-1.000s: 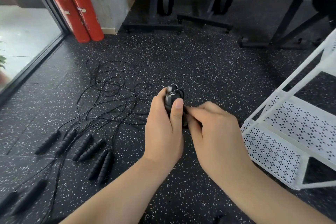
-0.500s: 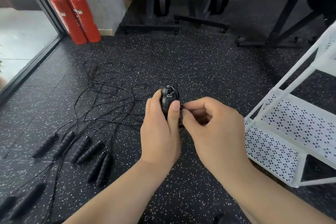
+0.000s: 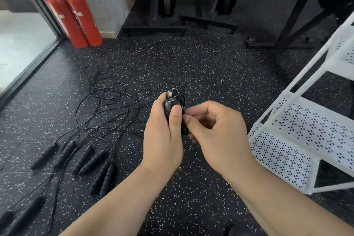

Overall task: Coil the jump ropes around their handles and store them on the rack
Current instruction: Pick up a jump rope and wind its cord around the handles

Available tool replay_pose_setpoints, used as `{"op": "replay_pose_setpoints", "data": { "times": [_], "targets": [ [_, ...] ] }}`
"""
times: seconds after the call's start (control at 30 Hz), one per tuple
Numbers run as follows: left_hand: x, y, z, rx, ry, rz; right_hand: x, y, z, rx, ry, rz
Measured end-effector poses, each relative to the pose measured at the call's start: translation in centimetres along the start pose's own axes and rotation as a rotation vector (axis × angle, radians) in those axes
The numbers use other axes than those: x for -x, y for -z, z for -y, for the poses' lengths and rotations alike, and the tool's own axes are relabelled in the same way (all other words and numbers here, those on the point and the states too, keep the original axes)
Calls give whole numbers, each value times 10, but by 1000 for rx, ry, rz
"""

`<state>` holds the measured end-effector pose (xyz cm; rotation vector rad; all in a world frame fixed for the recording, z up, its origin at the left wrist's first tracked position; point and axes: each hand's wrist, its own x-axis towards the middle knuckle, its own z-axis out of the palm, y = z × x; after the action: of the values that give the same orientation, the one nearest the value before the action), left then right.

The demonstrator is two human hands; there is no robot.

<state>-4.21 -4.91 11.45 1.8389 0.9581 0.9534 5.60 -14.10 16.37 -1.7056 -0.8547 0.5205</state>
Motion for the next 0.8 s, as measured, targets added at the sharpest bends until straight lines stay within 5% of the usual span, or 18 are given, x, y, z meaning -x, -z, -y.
{"op": "replay_pose_setpoints", "data": {
  "times": [0.4,0.8],
  "targets": [
    [2,1,-5,93,16,19,3,-8,0,-267,-171,-32],
    [4,-11,-8,218,86,-64,7,-8,3,-42,-21,-148]
  ]
}}
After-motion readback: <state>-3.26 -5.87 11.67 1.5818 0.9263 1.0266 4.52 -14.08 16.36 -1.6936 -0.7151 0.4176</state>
